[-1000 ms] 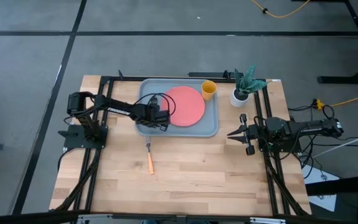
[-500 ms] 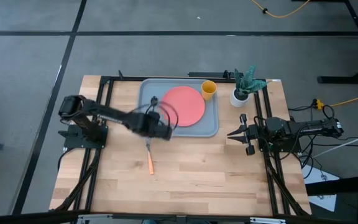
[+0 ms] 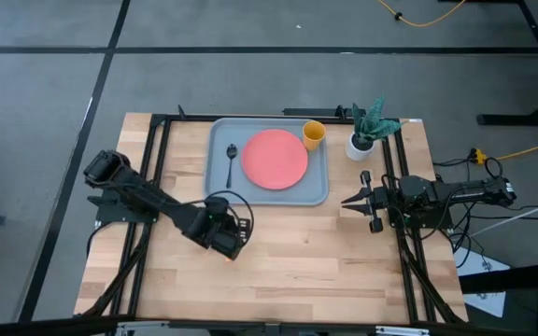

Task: Pick and place plate/cup/fork/spoon on tray
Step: Put the orange fork on the blue tray to the left of the black spoon

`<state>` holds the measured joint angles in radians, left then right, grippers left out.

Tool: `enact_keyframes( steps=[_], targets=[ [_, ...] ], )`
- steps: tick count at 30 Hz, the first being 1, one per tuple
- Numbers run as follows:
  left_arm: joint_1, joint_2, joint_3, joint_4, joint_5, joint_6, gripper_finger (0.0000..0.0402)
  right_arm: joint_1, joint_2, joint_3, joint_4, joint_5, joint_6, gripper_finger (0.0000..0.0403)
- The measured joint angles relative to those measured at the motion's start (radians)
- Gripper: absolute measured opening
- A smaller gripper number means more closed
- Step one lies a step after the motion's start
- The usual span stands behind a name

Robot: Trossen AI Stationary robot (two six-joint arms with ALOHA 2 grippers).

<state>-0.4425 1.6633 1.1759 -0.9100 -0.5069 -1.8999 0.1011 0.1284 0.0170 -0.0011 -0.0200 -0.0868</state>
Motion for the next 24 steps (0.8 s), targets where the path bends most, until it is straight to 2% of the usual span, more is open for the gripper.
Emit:
enact_keyframes(
  steps=[6, 16, 24],
  targets=[
    [-0.005, 0.047, -0.062, 0.091, 0.082, -0.127, 0.0023, 0.0, 0.0, 0.0, 0.0, 0.0, 0.0, 0.0056],
    [-0.041, 0.066, -0.06, 0.078, 0.13, -0.242, 0.0089, 0.0, 0.003, 0.0, 0.001, 0.0, 0.0, 0.0056],
    [-0.02, 0.143, -0.06, 0.078, 0.182, -0.259, 0.0098, 0.0, 0.002, 0.0, 0.001, 0.0, 0.0, 0.0056]
  ],
)
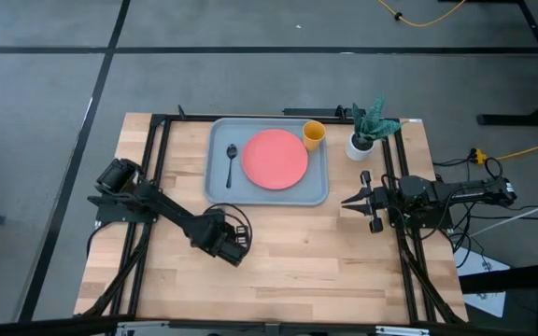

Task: Pick and place plate/cup/fork/spoon on tray
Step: Put the orange fork on the blue tray to the left of the black spoon

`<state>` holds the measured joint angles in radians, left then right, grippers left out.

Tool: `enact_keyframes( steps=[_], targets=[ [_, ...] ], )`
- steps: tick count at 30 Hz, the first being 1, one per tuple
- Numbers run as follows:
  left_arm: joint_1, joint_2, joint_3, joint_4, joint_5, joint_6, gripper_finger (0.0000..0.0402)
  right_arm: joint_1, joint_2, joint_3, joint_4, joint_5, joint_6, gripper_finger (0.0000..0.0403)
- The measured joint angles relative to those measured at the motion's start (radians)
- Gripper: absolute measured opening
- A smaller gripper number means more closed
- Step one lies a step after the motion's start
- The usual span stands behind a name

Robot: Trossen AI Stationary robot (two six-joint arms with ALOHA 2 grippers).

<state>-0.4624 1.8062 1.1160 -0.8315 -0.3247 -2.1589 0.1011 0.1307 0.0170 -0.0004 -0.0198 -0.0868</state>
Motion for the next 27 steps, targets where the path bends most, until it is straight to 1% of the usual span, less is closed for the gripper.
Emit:
enact_keyframes(
  steps=[4, 8, 14, 17, 20, 24, 27],
  targets=[
    [0.01, 0.014, 0.0, 0.002, 0.005, -0.008, 0.0099, 0.0, 0.0, 0.0, 0.0, 0.0, 0.0, 0.0056],
    [0.024, 0.052, 0.0, 0.005, 0.058, -0.008, 0.0099, 0.0, 0.0, 0.0, 0.0, 0.0, 0.0, 0.0056],
    [0.035, 0.08, 0.004, 0.023, 0.063, -0.004, 0.0096, 0.0, 0.0, 0.0, 0.0, 0.0, 0.0, 0.0056],
    [0.037, 0.08, 0.003, 0.027, 0.066, 0.004, 0.0078, 0.0, 0.0, 0.0, 0.0, 0.0, 0.0, 0.0056],
    [0.037, 0.078, 0.003, 0.029, 0.062, 0.017, 0.0041, 0.0, 0.0, 0.0, 0.0, 0.0, 0.0, 0.0056],
    [0.045, 0.048, -0.001, 0.044, 0.034, 0.06, 0.0039, 0.0, 0.0, 0.0, 0.0, 0.0, 0.0, 0.0056],
    [0.067, -0.002, 0.022, 0.022, 0.012, 0.114, 0.0039, 0.0, 0.0, 0.0, 0.0, 0.0, 0.0, 0.0056]
  ],
)
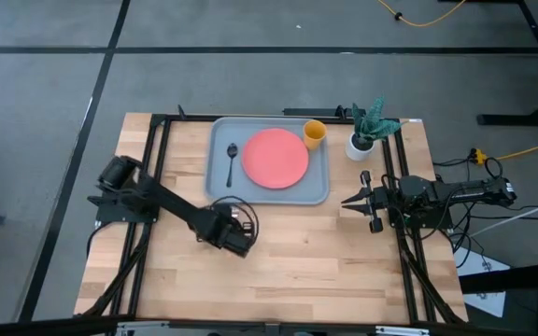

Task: Pick and place plate/cup/fork/spoon on tray
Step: Put the orange fork on the blue tray to the left of the black spoon

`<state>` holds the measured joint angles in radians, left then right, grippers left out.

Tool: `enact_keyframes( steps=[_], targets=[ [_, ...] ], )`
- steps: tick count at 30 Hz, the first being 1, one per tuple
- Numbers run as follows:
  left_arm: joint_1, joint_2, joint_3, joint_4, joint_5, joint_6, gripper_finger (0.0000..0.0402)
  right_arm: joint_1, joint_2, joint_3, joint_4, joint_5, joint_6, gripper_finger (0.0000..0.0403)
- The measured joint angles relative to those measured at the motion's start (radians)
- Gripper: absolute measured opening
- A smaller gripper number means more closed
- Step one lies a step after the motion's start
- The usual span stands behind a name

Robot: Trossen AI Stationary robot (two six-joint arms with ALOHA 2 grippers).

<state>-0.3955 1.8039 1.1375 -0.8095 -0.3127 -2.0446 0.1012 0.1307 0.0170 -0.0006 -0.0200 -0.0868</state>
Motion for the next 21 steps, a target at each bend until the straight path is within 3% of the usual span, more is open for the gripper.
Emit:
enact_keyframes(
  steps=[3, 5, 7, 12, 17, 21],
  targets=[
    [0.009, -0.068, 0.03, -0.05, -0.085, 0.078, 0.0038, 0.0, 0.0, 0.0, 0.0, 0.0, 0.0, 0.0056],
    [0.022, -0.101, 0.049, -0.092, -0.177, 0.128, 0.0005, 0.0, 0.0, 0.0, 0.0, 0.0, 0.0, 0.0056],
    [0.042, -0.142, 0.067, -0.154, -0.219, 0.159, 0.0003, 0.0, 0.0, 0.0, 0.0, 0.0, 0.0, 0.0056],
    [0.101, -0.204, 0.082, -0.27, -0.165, 0.234, 0.0003, 0.0, 0.0, 0.0, 0.0, 0.0, 0.0, 0.0056],
    [0.115, -0.176, 0.082, -0.254, -0.076, 0.259, 0.0003, 0.0, 0.0, 0.0, 0.0, 0.0, 0.0, 0.0056],
    [0.076, -0.093, 0.081, -0.15, -0.048, 0.249, 0.0002, 0.0, 0.0, 0.0, 0.0, 0.0, 0.0, 0.0056]
  ],
)
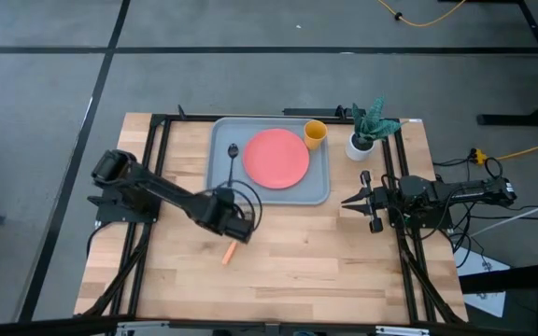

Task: Pick and place plate/cup/fork/spoon on tray
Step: Put the orange fork on the blue tray to the left of the black spoon

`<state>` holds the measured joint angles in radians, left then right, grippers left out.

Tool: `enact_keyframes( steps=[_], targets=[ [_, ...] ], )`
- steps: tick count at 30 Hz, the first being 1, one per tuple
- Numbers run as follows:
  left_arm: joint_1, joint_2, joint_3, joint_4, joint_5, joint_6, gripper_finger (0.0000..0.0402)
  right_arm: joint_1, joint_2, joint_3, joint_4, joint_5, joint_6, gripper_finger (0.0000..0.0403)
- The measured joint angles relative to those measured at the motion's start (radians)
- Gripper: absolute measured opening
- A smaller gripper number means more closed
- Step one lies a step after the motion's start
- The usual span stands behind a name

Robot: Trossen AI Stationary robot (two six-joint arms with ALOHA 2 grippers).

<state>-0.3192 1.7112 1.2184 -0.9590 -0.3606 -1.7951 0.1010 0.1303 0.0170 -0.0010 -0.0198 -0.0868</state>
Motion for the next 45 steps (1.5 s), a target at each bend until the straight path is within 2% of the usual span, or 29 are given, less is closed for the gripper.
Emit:
enact_keyframes(
  steps=[5, 10, 14, 18, 27, 30, 34, 39, 45],
  targets=[
    [-0.054, 0.056, -0.002, 0.034, -0.004, -0.001, 0.0015, 0.0, 0.002, 0.0, 0.0, 0.0, 0.0, 0.0056],
    [-0.103, 0.052, 0.0, 0.038, -0.072, 0.022, 0.0058, 0.0, 0.002, 0.0, 0.0, 0.0, 0.0, 0.0056],
    [-0.132, 0.068, 0.001, 0.082, -0.074, -0.002, 0.0093, 0.0, 0.002, 0.0, 0.0, 0.0, 0.0, 0.0056],
    [-0.153, 0.111, 0.002, 0.134, -0.067, -0.001, 0.011, 0.0, 0.002, 0.0, 0.0, 0.0, 0.0, 0.0056],
    [-0.159, 0.204, 0.0, 0.179, -0.012, 0.03, 0.0114, 0.0, 0.003, 0.0, 0.0, 0.0, 0.0, 0.0056],
    [-0.159, 0.213, 0.001, 0.233, -0.015, 0.036, 0.0114, 0.0, 0.003, 0.0, 0.0, 0.0, 0.0, 0.0056],
    [-0.159, 0.214, 0.001, 0.235, -0.011, 0.036, 0.0114, 0.0, 0.003, 0.0, 0.0, 0.0, 0.0, 0.0056],
    [-0.159, 0.227, 0.001, 0.25, 0.05, 0.026, 0.0114, 0.0, 0.003, 0.0, 0.0, 0.0, 0.0, 0.0056],
    [-0.165, 0.257, 0.004, 0.275, 0.045, 0.017, 0.0114, 0.0, 0.003, 0.0, 0.0, 0.0, 0.0, 0.0056]
  ],
)
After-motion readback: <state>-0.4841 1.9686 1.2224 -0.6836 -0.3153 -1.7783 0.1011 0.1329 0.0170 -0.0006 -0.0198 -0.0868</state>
